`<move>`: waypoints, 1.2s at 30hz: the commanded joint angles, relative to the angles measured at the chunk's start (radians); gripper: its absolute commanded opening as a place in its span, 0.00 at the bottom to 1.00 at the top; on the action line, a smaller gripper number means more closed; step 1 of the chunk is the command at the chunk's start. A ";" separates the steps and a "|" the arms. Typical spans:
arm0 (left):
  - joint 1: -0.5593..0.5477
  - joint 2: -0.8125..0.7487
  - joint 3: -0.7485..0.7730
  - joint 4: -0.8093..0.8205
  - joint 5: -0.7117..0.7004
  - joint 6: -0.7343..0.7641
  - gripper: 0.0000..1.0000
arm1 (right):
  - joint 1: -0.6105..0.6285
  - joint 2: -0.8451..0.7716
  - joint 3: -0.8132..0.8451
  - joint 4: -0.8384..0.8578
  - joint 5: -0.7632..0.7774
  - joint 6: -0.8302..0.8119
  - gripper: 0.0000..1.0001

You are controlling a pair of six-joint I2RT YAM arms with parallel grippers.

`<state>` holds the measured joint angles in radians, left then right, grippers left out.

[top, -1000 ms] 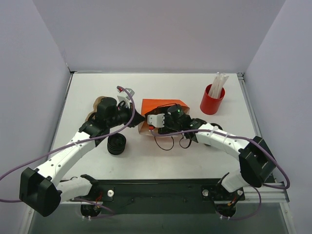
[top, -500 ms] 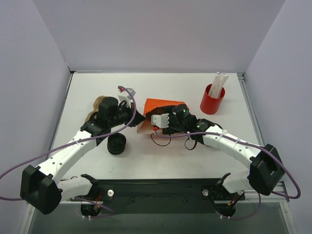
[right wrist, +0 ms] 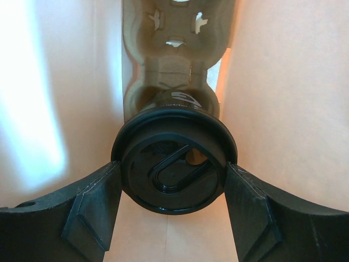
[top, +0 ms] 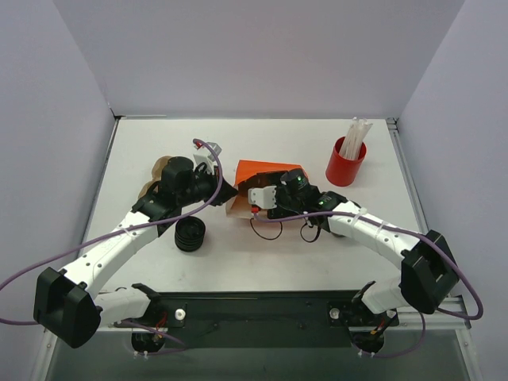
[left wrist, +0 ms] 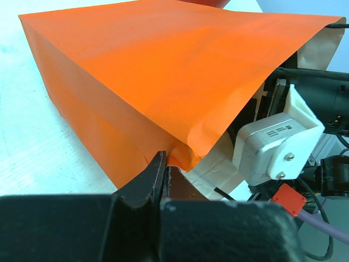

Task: Pack the takeout coffee

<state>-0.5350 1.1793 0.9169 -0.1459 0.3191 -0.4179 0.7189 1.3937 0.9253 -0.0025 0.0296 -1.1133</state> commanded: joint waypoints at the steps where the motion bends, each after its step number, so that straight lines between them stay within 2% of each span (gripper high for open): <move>1: 0.000 0.008 0.034 0.011 0.005 -0.018 0.00 | -0.015 0.021 0.015 -0.022 0.000 -0.023 0.42; 17: 0.000 0.005 0.027 0.019 0.020 -0.036 0.00 | -0.024 0.074 -0.005 0.052 0.026 -0.014 0.42; 36: 0.000 0.006 0.011 0.026 0.021 -0.047 0.00 | -0.072 0.145 -0.009 0.099 -0.013 0.033 0.42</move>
<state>-0.5350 1.1828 0.9169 -0.1375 0.3260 -0.4591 0.6670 1.5013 0.9253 0.0952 0.0277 -1.1107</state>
